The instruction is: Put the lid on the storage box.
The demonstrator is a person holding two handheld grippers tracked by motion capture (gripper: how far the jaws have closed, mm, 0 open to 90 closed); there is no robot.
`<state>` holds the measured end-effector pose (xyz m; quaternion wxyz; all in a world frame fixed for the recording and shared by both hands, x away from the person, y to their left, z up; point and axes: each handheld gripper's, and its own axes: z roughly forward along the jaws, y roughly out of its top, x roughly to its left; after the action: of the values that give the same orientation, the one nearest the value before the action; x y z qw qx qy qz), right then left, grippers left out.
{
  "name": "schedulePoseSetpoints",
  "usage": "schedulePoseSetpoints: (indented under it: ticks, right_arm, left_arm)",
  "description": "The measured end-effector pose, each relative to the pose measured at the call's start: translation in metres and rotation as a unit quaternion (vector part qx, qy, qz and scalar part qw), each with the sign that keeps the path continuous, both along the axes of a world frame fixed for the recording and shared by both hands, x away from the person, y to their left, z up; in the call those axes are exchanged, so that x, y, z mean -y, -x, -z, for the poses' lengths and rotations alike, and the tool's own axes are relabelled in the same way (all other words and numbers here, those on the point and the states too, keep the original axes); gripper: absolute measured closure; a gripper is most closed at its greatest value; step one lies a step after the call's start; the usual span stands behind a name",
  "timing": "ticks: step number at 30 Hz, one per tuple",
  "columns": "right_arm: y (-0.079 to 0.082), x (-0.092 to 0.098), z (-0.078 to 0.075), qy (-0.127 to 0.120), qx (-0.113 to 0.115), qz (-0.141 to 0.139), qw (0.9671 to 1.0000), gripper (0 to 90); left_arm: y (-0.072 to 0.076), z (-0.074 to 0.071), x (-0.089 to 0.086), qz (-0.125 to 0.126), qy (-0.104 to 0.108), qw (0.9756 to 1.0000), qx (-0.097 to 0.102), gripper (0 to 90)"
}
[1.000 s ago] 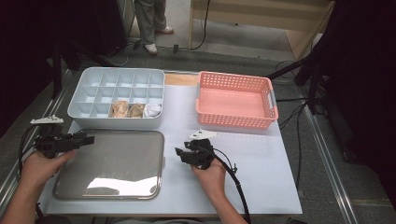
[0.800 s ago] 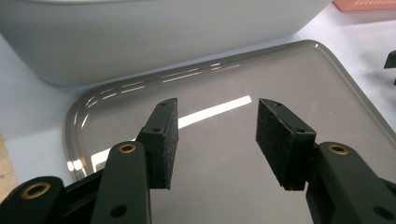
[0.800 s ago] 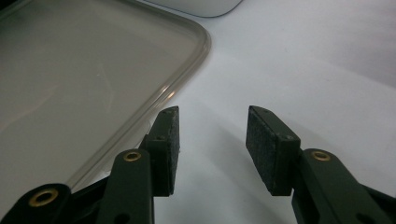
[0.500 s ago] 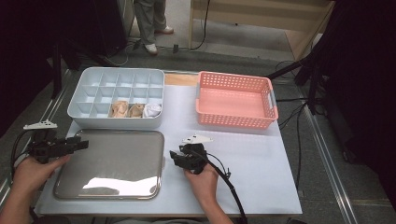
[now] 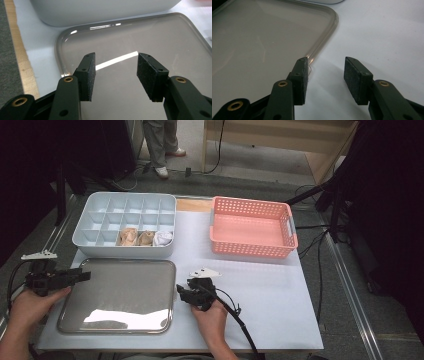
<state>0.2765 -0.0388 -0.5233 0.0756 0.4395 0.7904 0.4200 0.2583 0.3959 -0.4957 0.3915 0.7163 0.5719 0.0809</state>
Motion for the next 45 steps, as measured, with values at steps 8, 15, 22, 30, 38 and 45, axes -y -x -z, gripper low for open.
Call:
schedulePoseSetpoints:
  ticks: [8, 15, 22, 30, 38, 45]
  right_arm:
    - [0.007, -0.007, 0.005, 0.002, -0.001, 0.0, 1.0, 55.4]
    - [0.009, -0.011, 0.005, 0.004, 0.001, -0.004, 1.0, 55.4]
    - [0.014, -0.013, 0.004, 0.004, 0.003, -0.004, 1.0, 55.7]
    - [0.02, -0.016, 0.002, 0.0, -0.001, 0.001, 1.0, 55.8]
    - [0.025, -0.025, 0.005, 0.003, -0.008, 0.016, 0.9998, 55.5]
    - [0.024, -0.025, 0.004, -0.005, -0.021, 0.024, 0.9995, 55.7]
  left_arm:
    - [0.001, 0.008, -0.012, -0.017, 0.001, 0.9998, -0.012, 50.7]
    - [0.007, 0.009, -0.014, -0.029, -0.008, 0.9995, -0.008, 51.0]
    - [0.02, 0.012, -0.016, -0.04, -0.006, 0.9991, -0.013, 50.9]
    - [0.036, 0.011, -0.016, -0.047, -0.007, 0.9988, -0.013, 51.0]
    - [0.042, 0.016, -0.018, -0.052, -0.005, 0.9983, -0.025, 51.5]
    - [0.049, 0.015, -0.021, -0.068, -0.004, 0.9973, -0.027, 52.3]
